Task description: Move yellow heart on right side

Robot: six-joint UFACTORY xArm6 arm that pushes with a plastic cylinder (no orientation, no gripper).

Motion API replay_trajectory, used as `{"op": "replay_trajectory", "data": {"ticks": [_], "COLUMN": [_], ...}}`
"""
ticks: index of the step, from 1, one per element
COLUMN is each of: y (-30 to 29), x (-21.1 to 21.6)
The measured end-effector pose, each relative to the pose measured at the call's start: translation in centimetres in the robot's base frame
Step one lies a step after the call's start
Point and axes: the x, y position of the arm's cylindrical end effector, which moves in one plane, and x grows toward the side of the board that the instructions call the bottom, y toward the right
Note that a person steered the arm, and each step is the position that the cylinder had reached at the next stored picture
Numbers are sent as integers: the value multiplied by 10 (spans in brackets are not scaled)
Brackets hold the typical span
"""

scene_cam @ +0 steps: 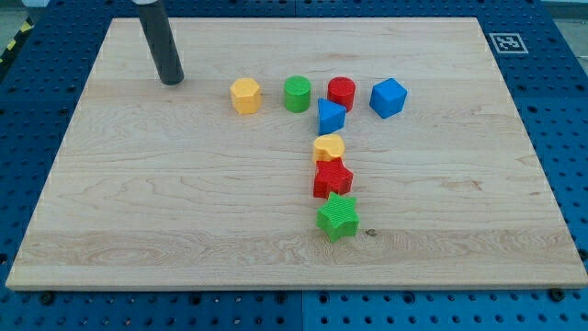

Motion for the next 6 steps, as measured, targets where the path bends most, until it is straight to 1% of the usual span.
{"op": "replay_trajectory", "data": {"ticks": [1,2,3,4,5,6], "y": [0,5,59,95,95,124], "x": [0,31,58,58,58,77]}}
